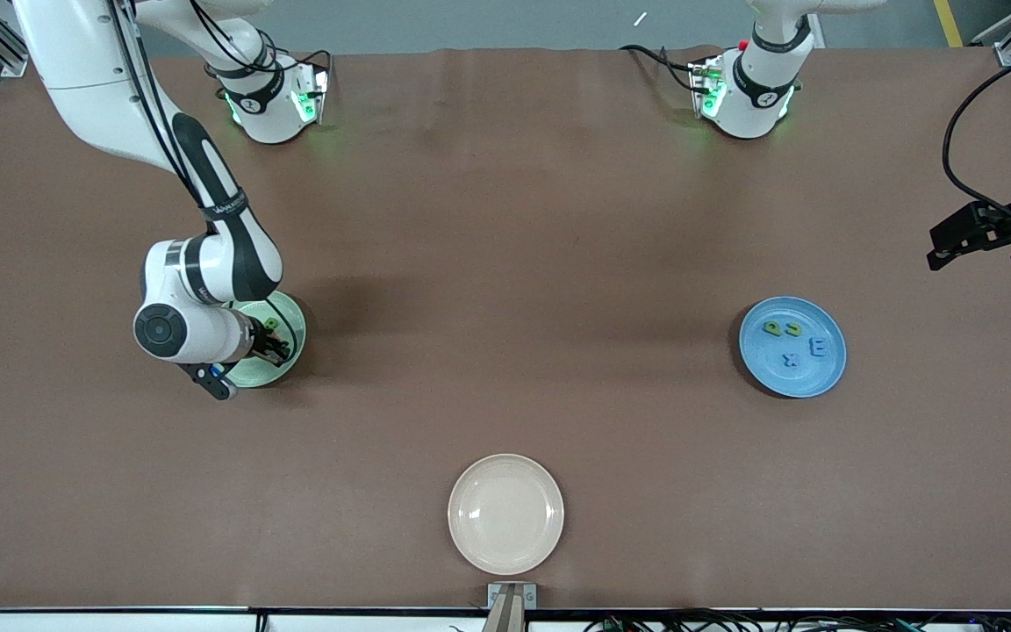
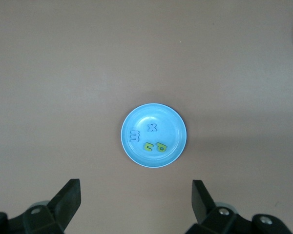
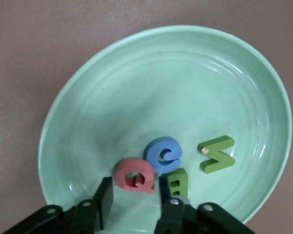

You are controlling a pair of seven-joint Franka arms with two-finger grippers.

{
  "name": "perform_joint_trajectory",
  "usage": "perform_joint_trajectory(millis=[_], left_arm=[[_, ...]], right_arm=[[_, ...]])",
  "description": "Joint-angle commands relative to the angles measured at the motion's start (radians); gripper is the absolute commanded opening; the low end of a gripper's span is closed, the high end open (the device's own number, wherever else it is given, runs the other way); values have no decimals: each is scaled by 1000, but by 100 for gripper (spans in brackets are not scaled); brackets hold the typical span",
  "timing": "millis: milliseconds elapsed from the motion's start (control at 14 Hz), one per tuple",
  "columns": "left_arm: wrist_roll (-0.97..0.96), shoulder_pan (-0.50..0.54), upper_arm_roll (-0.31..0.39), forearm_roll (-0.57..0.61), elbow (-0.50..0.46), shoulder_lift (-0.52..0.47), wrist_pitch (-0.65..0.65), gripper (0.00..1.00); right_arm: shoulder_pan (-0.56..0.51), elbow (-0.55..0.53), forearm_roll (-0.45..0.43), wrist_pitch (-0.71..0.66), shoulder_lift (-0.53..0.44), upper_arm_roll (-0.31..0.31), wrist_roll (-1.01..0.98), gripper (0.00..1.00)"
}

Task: Sort upper and lower case letters into plates
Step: 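Carry the pink Q into the green plate and open the right gripper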

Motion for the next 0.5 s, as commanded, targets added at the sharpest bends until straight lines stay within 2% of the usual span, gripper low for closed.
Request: perform_joint_trajectory(millis=[0,143,428], left_arm=[[15,38,-43,4,18,6,1,100],[15,43,-45,4,18,6,1,100],[14,42,-45,3,18,5,1,100]], right_arm=[[-21,-2,-2,-30,-15,11,-40,100],[-32,42,-3,-107,-20,8,-93,100],[-99,269,-14,-445,-12,8,-312,100]])
